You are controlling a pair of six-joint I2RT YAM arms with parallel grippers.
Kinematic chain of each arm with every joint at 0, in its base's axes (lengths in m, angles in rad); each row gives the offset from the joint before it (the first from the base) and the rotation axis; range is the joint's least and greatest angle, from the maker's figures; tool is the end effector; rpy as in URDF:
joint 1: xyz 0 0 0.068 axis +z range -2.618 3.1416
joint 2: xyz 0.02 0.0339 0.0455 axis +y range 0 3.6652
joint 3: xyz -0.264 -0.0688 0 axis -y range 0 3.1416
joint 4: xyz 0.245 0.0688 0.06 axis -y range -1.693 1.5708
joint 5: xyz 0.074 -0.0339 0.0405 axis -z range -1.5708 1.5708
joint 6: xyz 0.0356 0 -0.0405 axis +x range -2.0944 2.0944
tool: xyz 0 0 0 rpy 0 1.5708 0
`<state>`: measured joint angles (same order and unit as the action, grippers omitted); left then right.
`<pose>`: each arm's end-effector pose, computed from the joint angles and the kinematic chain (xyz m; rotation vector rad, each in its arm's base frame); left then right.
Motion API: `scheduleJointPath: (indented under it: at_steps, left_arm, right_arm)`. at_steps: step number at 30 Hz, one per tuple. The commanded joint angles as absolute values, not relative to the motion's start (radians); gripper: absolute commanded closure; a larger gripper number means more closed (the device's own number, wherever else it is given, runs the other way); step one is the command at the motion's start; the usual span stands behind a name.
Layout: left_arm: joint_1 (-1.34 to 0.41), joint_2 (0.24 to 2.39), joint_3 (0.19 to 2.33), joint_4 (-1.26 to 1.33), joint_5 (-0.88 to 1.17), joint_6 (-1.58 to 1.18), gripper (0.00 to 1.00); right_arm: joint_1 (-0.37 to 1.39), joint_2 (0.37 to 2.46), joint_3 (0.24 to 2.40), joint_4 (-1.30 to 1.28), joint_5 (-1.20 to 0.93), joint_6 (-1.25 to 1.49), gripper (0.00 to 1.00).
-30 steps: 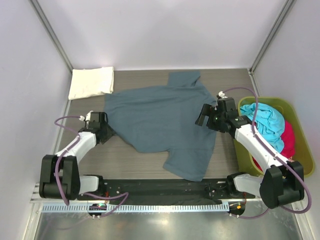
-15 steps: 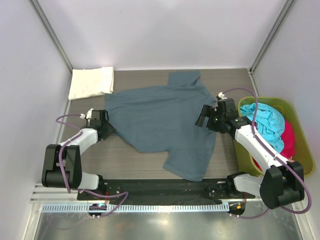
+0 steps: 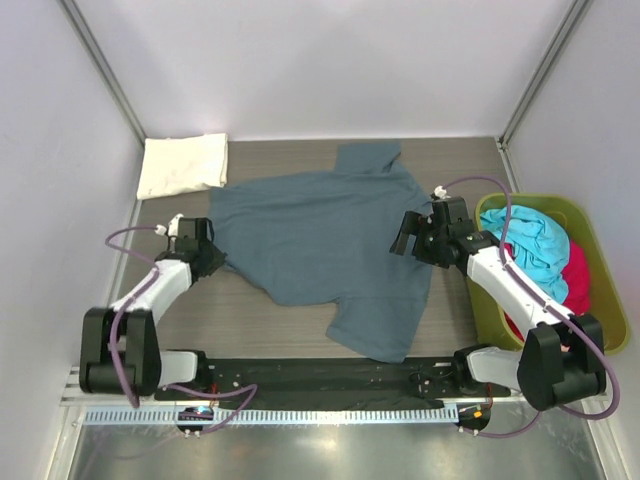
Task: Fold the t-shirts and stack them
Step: Flatten the tshirt out, then fold the tshirt
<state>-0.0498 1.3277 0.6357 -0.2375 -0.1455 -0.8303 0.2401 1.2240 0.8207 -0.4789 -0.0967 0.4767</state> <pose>0.2487 -0.0072 0.1721 -1.0052 2.2848 -0.1885 0.2407 0.0625 0.2363 0.2516 2.4837 0.4271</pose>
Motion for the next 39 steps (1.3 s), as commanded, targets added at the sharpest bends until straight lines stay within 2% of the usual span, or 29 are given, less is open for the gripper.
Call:
scheduleJointPath:
  at_steps: [1, 5, 9, 13, 14, 17, 24, 30, 36, 39]
  left_arm:
    - [-0.04, 1.163, 0.725, -0.382, -0.16, -0.815, 1.0]
    - [-0.034, 0.932, 0.758, -0.555, -0.184, -0.822, 1.0]
    - [-0.032, 0.819, 0.787, -0.656, -0.202, -0.807, 1.0]
    - [-0.032, 0.775, 0.801, -0.75, -0.206, -0.77, 1.0]
    - [-0.032, 0.761, 0.789, -0.77, -0.204, -0.759, 0.99]
    - [-0.034, 0.752, 0.791, -0.764, -0.158, -0.758, 0.99]
    - [-0.032, 0.752, 0.792, -0.77, -0.149, -0.756, 0.99]
    - [-0.034, 0.741, 0.788, -0.758, -0.15, -0.75, 0.99]
    - [-0.034, 0.741, 0.787, -0.753, -0.135, -0.747, 0.99]
    - [-0.034, 0.738, 0.785, -0.747, -0.133, -0.747, 0.99]
  right_arm:
    - [0.245, 1.189, 0.819, -0.468, -0.069, 0.479, 0.05]
    - [0.25, 1.144, 0.789, -0.537, -0.005, 0.563, 0.05]
    - [0.331, 1.105, 0.752, -0.587, 0.044, 0.676, 0.06]
    - [0.48, 1.092, 0.689, -0.641, 0.097, 0.783, 0.06]
    - [0.583, 1.089, 0.655, -0.659, 0.113, 0.837, 0.06]
    - [0.656, 1.078, 0.597, -0.673, 0.141, 0.918, 0.06]
    - [0.943, 1.101, 0.592, -0.81, 0.274, 1.101, 0.08]
    - [1.08, 1.141, 0.611, -0.9, 0.321, 1.206, 0.13]
    - [1.14, 1.218, 0.577, -0.853, 0.305, 1.246, 0.24]
    - [1.14, 1.229, 0.563, -0.793, 0.333, 1.241, 0.43]
